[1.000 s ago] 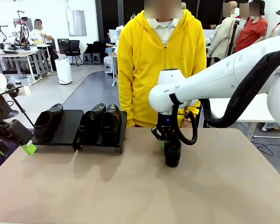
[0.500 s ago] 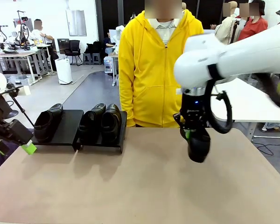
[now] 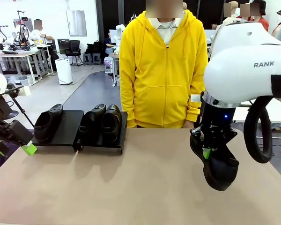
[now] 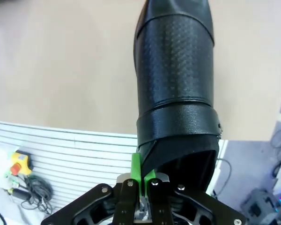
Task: Organize the shoes by placing them on the stand.
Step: Pick up one Shoe and place it in the middle of the table.
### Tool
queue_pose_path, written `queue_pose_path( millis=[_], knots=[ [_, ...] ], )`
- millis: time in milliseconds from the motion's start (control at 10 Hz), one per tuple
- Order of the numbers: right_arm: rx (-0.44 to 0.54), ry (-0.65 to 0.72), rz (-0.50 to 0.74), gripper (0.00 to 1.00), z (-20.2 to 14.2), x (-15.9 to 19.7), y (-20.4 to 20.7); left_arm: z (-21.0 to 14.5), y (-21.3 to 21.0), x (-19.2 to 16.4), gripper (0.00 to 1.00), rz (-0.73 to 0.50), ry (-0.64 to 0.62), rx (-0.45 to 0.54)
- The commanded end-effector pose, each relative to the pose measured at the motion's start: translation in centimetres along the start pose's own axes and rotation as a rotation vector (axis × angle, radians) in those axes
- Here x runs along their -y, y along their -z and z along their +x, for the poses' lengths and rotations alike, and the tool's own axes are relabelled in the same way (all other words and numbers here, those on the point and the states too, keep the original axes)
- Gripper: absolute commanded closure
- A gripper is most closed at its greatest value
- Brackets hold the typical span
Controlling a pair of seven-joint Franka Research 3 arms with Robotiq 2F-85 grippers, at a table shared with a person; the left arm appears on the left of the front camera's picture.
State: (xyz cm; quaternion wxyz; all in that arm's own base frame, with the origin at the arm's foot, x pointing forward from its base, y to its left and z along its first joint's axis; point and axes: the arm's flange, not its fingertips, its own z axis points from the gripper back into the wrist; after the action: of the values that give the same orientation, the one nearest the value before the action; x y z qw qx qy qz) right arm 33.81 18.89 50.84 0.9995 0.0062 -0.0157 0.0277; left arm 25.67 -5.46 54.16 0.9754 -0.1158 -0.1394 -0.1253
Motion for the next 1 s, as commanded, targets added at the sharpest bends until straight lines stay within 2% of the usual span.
queue_pose_path(
  millis=[0, 200, 300, 400, 500, 600, 700, 900],
  knots=[
    [-0.002, 0.012, -0.003, 1.00, 2.0, -0.3, -0.4, 0.1, -0.1, -0.1, 0.00, 0.003, 0.012, 0.005],
    [-0.002, 0.012, -0.003, 1.00, 2.0, -0.3, -0.4, 0.1, -0.1, -0.1, 0.00, 0.003, 0.012, 0.005],
    [-0.010, 0.011, -0.009, 1.00, 0.9, 0.0, 0.4, 0.1, -0.1, -0.1, 0.00, 0.003, 0.012, 0.005],
    [0.051, 0.021, 0.150, 1.00, 0.0, -1.2, 0.9, 0.1, -0.1, -0.1, 0.00, 0.003, 0.012, 0.005],
    [0.103, 0.083, 0.186, 1.00, -2.4, -3.7, 0.4, 0.1, -0.1, -0.1, 0.00, 0.003, 0.012, 0.005],
    [0.121, 0.044, 0.188, 1.00, -4.6, -7.1, 0.2, 0.1, -0.1, -0.1, 0.00, 0.003, 0.012, 0.005],
    [0.179, 0.007, 0.190, 1.00, -5.8, -10.3, 0.2, 0.1, -0.1, -0.1, 0.00, 0.003, 0.012, 0.005],
    [0.134, -0.101, 0.190, 1.00, -4.3, -15.1, 1.8, 0.1, -0.1, -0.1, 0.00, 0.003, 0.012, 0.005]
  ],
)
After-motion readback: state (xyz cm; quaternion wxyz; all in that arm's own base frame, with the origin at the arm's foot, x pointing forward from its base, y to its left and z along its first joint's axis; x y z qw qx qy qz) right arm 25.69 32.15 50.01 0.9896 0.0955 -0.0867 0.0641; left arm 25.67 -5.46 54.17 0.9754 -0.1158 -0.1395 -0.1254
